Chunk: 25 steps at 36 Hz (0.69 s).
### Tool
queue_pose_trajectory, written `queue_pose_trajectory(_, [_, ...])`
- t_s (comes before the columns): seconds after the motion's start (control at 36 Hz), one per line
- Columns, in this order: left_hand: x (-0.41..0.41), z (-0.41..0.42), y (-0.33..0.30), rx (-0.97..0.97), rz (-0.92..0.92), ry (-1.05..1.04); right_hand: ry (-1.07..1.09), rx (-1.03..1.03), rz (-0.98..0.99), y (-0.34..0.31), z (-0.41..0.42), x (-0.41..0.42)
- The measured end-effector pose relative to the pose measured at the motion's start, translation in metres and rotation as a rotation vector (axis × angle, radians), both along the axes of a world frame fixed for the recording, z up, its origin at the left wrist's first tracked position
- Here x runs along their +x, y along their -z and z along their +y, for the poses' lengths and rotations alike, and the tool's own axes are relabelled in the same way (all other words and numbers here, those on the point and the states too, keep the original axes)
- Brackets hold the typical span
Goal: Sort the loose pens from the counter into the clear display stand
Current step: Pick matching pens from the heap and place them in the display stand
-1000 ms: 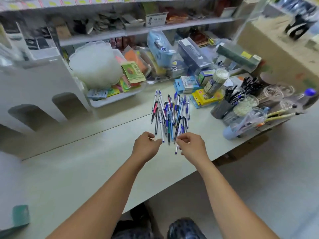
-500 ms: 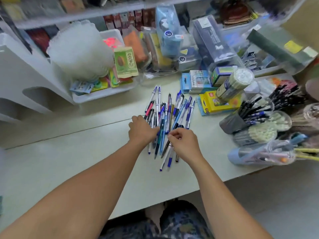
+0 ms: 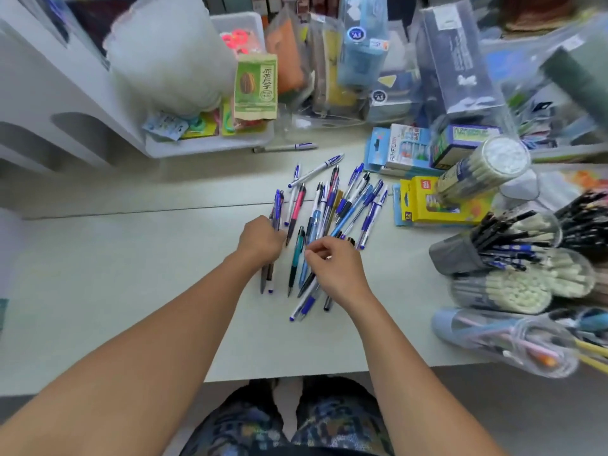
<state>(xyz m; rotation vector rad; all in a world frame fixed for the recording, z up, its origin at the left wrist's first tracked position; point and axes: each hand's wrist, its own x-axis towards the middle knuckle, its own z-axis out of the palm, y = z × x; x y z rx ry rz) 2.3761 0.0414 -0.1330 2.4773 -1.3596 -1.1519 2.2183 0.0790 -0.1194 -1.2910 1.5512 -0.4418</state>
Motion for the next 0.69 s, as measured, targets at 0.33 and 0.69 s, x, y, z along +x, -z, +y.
queue_pose_trajectory(0.33, [0.052,0.064,-0.055,-0.182,0.761,-0.445,0.019,0.043,-0.161,-0.022,0.017,0.051])
queue_pose_trajectory(0.69, [0.148,0.189,-0.103,-0.102,1.029,-0.38,-0.181,0.066,-0.534,-0.091,0.053,0.187])
